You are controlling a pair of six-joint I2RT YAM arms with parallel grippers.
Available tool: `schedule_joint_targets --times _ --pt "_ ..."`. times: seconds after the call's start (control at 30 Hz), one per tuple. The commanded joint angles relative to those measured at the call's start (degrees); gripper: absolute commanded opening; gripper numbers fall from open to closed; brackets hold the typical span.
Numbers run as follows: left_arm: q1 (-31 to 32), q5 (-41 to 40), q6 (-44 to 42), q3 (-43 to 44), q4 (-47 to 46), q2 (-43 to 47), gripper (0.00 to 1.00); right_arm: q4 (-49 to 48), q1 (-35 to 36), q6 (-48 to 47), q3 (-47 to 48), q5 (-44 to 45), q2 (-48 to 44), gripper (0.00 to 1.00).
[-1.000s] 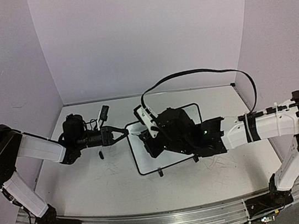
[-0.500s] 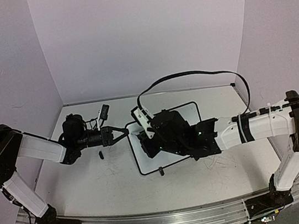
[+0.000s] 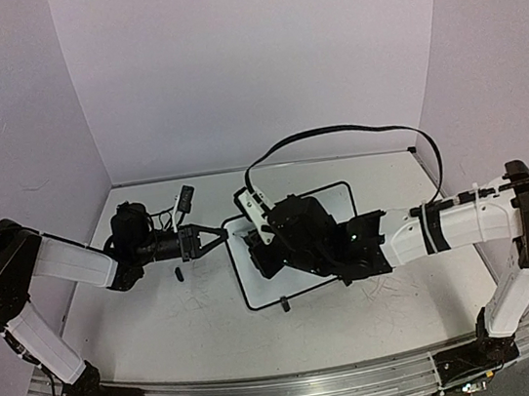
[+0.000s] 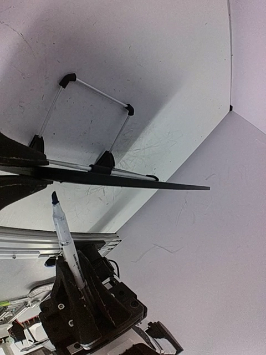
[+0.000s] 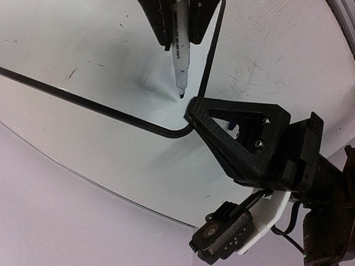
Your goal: Write a sentence on the whiteboard
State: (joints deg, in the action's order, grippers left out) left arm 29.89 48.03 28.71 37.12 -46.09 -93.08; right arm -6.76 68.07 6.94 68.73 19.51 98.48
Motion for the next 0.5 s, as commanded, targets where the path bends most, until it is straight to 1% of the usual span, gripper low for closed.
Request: schedule_joint_targets --times 0.0,0.27,0.47 --pt "-0.1 2.0 0.2 0.8 -1.1 -0.8 0.00 -2.6 0.0 0.1 -0.2 1.1 -1.5 0.00" --pt "0.0 2.3 0.6 0.8 -1.2 -0.7 0.00 -2.6 0.0 0.4 0.2 2.5 -0.6 0.00" --pt "0.1 2.4 0.8 0.9 -1.2 -0.5 0.00 -2.8 0.0 -0.2 1.2 1.4 0.0 0.00"
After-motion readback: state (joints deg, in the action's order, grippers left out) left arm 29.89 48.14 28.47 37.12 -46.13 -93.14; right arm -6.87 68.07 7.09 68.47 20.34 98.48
